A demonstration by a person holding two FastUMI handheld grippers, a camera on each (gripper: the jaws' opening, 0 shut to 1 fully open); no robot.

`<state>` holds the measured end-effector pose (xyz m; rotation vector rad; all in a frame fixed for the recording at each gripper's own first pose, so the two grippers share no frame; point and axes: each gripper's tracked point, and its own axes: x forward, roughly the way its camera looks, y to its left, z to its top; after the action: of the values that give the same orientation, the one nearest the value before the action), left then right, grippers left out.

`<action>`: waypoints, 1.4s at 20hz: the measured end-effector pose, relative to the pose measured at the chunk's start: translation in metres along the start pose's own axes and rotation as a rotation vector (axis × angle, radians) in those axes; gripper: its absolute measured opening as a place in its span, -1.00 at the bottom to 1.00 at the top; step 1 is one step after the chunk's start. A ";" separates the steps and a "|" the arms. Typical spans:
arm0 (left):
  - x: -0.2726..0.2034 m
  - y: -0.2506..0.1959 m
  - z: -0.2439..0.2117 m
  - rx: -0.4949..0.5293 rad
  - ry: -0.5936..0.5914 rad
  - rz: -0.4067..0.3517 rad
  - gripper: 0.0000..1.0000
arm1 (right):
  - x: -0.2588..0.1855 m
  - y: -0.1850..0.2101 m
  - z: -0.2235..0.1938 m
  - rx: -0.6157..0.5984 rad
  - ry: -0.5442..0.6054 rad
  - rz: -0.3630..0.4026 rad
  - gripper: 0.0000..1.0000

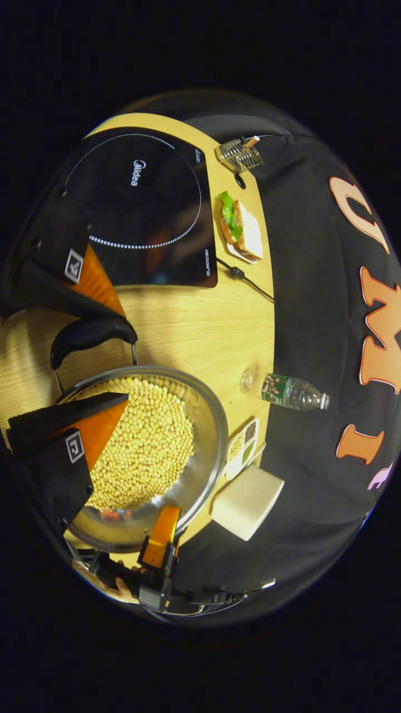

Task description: First push the handle of the pot to place it horizontally, then grasp the pot with both hands and set it on the induction cooktop.

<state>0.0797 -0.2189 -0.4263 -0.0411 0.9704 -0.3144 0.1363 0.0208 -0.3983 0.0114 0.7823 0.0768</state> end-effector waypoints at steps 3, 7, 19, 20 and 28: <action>0.004 0.001 0.000 0.000 0.038 0.031 0.38 | -0.006 0.002 -0.003 -0.027 0.002 0.011 0.30; -0.002 -0.005 -0.009 -0.012 0.053 0.023 0.26 | -0.016 -0.002 -0.007 0.037 0.026 0.005 0.17; -0.098 0.039 0.024 -0.006 -0.042 0.059 0.24 | -0.096 0.062 0.027 0.050 -0.078 0.071 0.15; -0.107 0.048 0.028 -0.009 -0.045 0.066 0.24 | -0.100 0.072 0.029 0.050 -0.081 0.083 0.05; -0.159 0.136 0.045 -0.038 -0.064 0.132 0.19 | -0.110 0.165 0.045 0.036 -0.094 0.158 0.15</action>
<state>0.0658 -0.0495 -0.2965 -0.0212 0.9108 -0.1722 0.0797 0.1781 -0.2824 0.1104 0.6877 0.2108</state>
